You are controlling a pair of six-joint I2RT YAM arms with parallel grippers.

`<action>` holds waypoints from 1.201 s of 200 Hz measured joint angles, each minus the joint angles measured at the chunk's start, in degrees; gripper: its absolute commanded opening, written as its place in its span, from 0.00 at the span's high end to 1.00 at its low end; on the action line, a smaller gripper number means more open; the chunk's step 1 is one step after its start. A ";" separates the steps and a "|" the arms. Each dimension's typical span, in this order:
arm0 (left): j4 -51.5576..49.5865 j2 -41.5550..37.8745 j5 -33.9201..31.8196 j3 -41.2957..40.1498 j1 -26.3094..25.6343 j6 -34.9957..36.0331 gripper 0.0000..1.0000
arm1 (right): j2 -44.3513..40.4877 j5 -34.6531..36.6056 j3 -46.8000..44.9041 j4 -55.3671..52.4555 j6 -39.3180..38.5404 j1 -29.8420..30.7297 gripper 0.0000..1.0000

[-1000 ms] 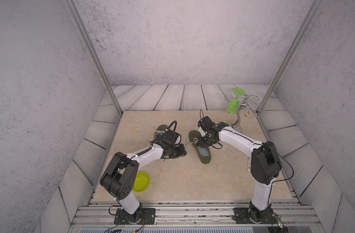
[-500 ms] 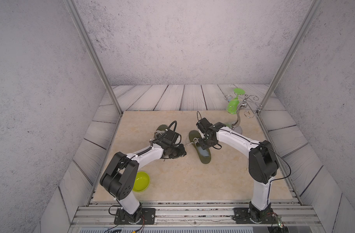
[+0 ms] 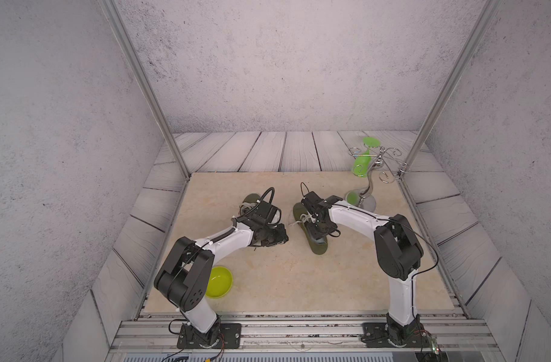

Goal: Insert the insole into the shoe
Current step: Move the shoe to the center of the board.

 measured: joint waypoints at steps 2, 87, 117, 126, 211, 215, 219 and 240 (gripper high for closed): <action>-0.17 -0.24 -0.15 0.09 0.00 0.07 0.76 | 0.09 -0.02 0.00 0.02 -0.04 -0.07 0.68; -6.16 -7.37 -3.74 2.47 4.11 2.73 0.75 | 0.48 0.42 0.94 -1.05 -0.26 -0.50 0.98; -7.34 -8.41 -3.93 2.47 5.70 3.39 0.75 | 0.48 -1.16 2.03 -1.18 0.13 0.20 0.99; -7.78 -8.96 -4.02 2.47 6.38 3.72 0.75 | 0.48 -2.27 2.67 -1.25 0.55 0.46 1.00; -13.81 -16.33 -5.73 2.67 14.08 7.41 0.74 | 8.70 -8.20 16.31 -2.45 6.91 2.51 1.00; -14.05 -16.46 -5.86 2.67 14.45 7.56 0.74 | 8.92 -8.28 16.46 -2.23 7.80 2.56 1.00; -14.25 -16.57 -5.90 2.67 14.80 7.67 0.74 | 9.07 -8.48 16.46 -2.01 8.48 2.58 1.00; -15.06 -17.14 -6.08 2.67 16.46 8.26 0.74 | 9.18 -9.53 16.11 -0.50 13.73 2.89 1.00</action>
